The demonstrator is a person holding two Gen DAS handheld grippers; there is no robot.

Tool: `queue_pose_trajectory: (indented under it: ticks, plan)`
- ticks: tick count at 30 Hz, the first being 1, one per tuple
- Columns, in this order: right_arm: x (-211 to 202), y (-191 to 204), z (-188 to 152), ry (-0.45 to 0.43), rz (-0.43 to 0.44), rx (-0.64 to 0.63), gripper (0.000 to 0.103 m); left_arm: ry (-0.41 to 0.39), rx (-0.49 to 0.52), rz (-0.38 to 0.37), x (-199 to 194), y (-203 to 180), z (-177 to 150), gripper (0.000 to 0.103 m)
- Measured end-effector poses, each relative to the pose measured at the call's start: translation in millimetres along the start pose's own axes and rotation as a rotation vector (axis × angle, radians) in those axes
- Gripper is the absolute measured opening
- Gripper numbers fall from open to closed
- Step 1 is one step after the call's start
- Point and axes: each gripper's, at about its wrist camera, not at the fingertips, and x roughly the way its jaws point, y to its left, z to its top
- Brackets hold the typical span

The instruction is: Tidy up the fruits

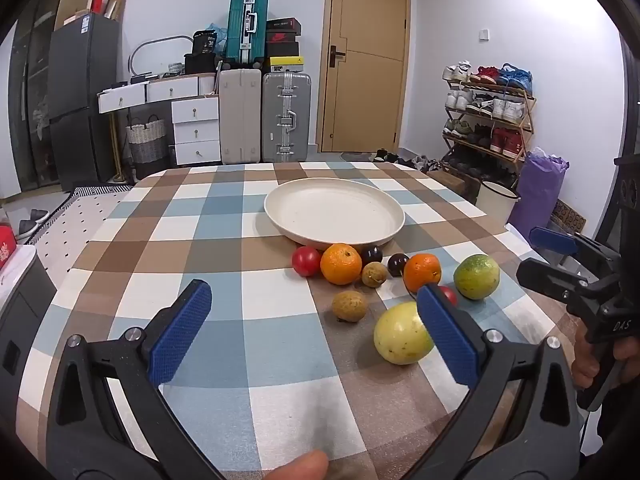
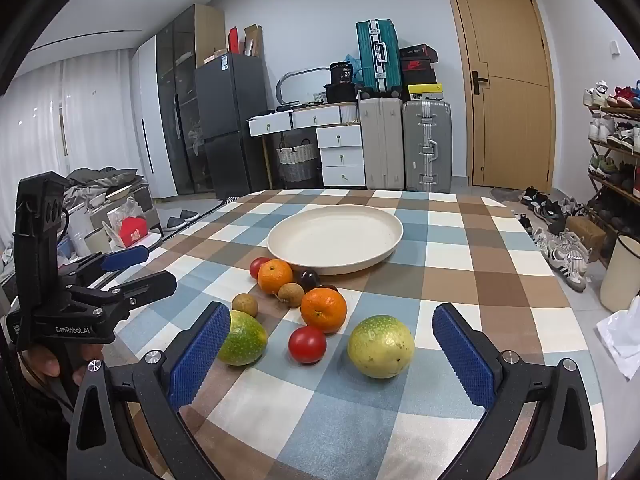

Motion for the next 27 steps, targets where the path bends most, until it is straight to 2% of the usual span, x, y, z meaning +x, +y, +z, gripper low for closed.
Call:
queue_pose_trajectory:
  ticks: [27]
  plan:
    - [-4.5,0.6,-0.8,0.002,0.001,0.001,0.103,-0.004,-0.003,-0.001,-0.4,0.5,-0.2,0.103]
